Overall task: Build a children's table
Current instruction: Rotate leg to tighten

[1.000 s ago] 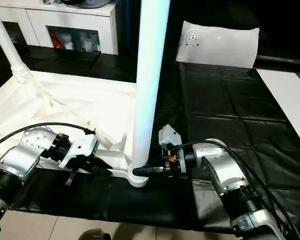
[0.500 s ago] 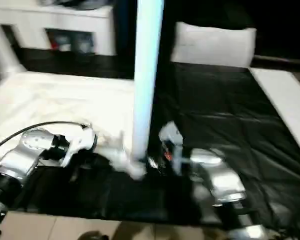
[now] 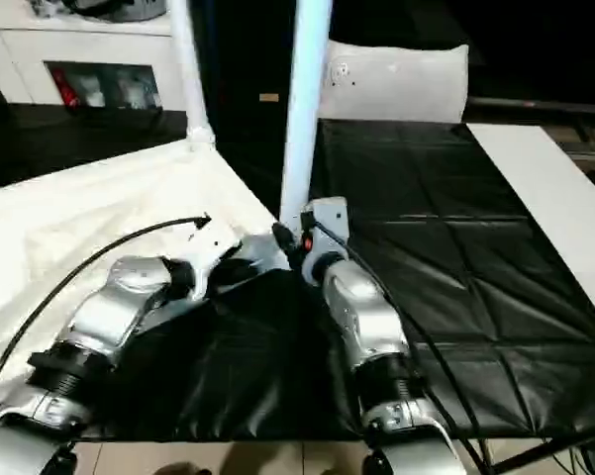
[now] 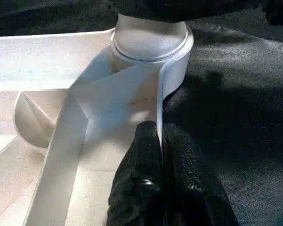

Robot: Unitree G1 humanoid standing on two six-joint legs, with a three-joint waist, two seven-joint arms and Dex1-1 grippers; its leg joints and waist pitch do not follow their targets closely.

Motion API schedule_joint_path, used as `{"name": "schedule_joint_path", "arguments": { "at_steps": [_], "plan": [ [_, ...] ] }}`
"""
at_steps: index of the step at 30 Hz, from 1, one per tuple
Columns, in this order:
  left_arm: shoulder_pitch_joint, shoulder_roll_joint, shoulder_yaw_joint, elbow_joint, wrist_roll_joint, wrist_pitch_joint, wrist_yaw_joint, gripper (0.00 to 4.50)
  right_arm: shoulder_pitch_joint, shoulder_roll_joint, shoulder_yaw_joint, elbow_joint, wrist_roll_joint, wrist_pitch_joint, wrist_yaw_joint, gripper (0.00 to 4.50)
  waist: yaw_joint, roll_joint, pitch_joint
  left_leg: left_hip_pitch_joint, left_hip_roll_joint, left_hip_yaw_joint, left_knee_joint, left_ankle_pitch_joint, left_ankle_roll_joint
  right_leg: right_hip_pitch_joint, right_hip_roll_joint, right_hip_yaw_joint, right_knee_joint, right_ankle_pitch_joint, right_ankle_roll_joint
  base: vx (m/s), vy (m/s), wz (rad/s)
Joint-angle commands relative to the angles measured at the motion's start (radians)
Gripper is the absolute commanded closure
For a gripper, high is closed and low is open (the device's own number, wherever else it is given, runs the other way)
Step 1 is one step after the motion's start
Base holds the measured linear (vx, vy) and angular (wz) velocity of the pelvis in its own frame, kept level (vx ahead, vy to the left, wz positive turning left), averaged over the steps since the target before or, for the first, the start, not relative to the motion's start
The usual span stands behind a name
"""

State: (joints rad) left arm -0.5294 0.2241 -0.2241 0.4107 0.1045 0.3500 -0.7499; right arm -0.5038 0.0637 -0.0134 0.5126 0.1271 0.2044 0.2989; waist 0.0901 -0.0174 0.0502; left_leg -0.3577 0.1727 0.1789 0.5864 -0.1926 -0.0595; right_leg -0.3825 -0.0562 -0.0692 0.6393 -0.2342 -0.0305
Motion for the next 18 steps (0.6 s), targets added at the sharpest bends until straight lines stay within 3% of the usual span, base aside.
{"name": "schedule_joint_path", "arguments": {
  "at_steps": [1, 5, 6, 7, 9, 11, 14, 15, 18],
  "plan": [
    [-0.031, -0.023, 0.008, -0.009, -0.005, -0.026, 0.058, 4.5, 0.029, 0.035, 0.036, 0.024, 0.019, 0.014, 0.024, 1.75, 0.004, 0.004, -0.056, 0.003, 0.063, -0.027, -0.067, -0.101, 0.031, 0.045, -0.106, 0.068, -0.084, -0.025, -0.189, 0.0, 0.0, 0.0],
    [-0.023, 0.026, -0.007, -0.006, -0.011, -0.056, -0.025, 4.5, 0.077, -0.034, 0.011, -0.047, 0.05, -0.034, 0.118, 1.31, 0.004, 0.008, -0.053, 0.004, 0.066, -0.031, -0.073, -0.152, 0.024, 0.047, -0.106, 0.066, -0.091, -0.094, -0.179, 0.0, 0.0, 0.0],
    [-0.023, 0.036, -0.01, -0.004, -0.013, -0.061, -0.041, 4.5, 0.085, -0.05, 0.01, -0.062, 0.058, -0.038, 0.142, 1.22, 0.005, 0.013, -0.053, 0.005, 0.067, -0.03, -0.072, -0.154, 0.025, 0.046, -0.106, 0.068, -0.091, -0.088, -0.179, 0.0, 0.0, 0.0],
    [-0.022, 0.051, -0.015, -0.001, -0.014, -0.071, -0.064, 4.5, 0.095, -0.071, 0.007, -0.083, 0.067, -0.04, 0.173, 1.17, 0.004, 0.009, -0.052, 0.003, 0.066, -0.03, -0.073, -0.152, 0.028, 0.049, -0.105, 0.067, -0.092, -0.085, -0.177, 0.0, 0.0, 0.0],
    [-0.022, 0.066, -0.021, 0.002, -0.016, -0.089, -0.09, 4.5, 0.104, -0.093, 0.005, -0.1, 0.077, -0.041, 0.203, 1.09, 0.006, 0.008, -0.056, 0.0, 0.064, -0.029, -0.067, -0.115, 0.043, 0.051, -0.107, 0.068, -0.086, -0.033, -0.182, 0.0, 0.0, 0.0],
    [-0.02, 0.113, -0.038, 0.008, -0.027, -0.139, -0.184, 4.5, 0.129, -0.174, 0.009, -0.143, 0.091, -0.053, 0.32, 0.8, 0.011, 0.009, -0.061, -0.002, 0.063, -0.028, -0.061, -0.077, 0.06, 0.054, -0.106, 0.066, -0.079, 0.023, -0.191, 0.0, 0.0, 0.0],
    [-0.019, 0.157, -0.058, 0.015, -0.033, -0.185, -0.272, 4.5, 0.148, -0.248, 0.021, -0.171, 0.104, -0.06, 0.431, 0.77, 0.011, 0.012, -0.062, -0.003, 0.063, -0.027, -0.057, -0.038, 0.084, 0.049, -0.1, 0.062, -0.068, 0.127, -0.217, 0.0, 0.0, 0.0],
    [-0.02, 0.163, -0.062, 0.017, -0.033, -0.193, -0.283, 4.5, 0.151, -0.257, 0.024, -0.175, 0.106, -0.061, 0.445, 0.53, 0.014, 0.01, -0.062, -0.005, 0.063, -0.028, -0.056, -0.052, 0.092, 0.055, -0.103, 0.061, -0.07, 0.123, -0.216, 0.0, 0.0, 0.0],
    [-0.028, 0.215, -0.09, 0.044, -0.031, -0.265, -0.376, 4.5, 0.164, -0.34, 0.045, -0.197, 0.118, -0.072, 0.57, 0.35, 0.019, 0.01, -0.058, -0.003, 0.064, -0.027, -0.058, -0.09, 0.092, 0.053, -0.103, 0.061, -0.077, 0.062, -0.219, 0.0, 0.0, 0.0]
  ]
}}
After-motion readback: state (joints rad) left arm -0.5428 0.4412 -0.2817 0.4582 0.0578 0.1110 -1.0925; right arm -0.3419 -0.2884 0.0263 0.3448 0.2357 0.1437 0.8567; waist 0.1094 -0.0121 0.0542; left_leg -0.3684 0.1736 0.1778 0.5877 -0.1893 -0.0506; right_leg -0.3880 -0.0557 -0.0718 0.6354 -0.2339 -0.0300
